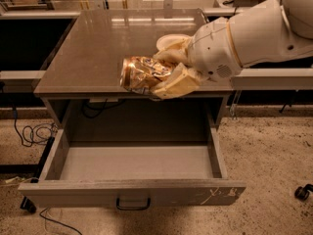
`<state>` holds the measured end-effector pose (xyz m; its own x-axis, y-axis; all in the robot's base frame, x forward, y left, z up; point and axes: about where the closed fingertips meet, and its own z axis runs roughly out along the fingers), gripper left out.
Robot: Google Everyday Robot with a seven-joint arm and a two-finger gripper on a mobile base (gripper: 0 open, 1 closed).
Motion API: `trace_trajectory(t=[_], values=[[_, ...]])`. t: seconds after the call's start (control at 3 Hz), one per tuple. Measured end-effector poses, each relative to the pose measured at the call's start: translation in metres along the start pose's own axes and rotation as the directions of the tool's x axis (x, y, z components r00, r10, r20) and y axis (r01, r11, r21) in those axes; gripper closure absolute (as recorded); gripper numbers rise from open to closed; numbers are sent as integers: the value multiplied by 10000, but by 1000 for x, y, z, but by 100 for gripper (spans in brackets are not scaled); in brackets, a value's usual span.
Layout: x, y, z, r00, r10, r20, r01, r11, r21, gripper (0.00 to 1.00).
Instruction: Place orange can into top drawer
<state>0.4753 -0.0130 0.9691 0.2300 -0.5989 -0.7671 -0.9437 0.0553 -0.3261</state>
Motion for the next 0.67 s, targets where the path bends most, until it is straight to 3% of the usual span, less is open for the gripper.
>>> trace_trajectory(t=[0.33,0.67], values=[[34,16,13,9909,45,-1346,-33,10000,89,100],[73,36,30,9779,261,-2075,-272,9996,-24,100]])
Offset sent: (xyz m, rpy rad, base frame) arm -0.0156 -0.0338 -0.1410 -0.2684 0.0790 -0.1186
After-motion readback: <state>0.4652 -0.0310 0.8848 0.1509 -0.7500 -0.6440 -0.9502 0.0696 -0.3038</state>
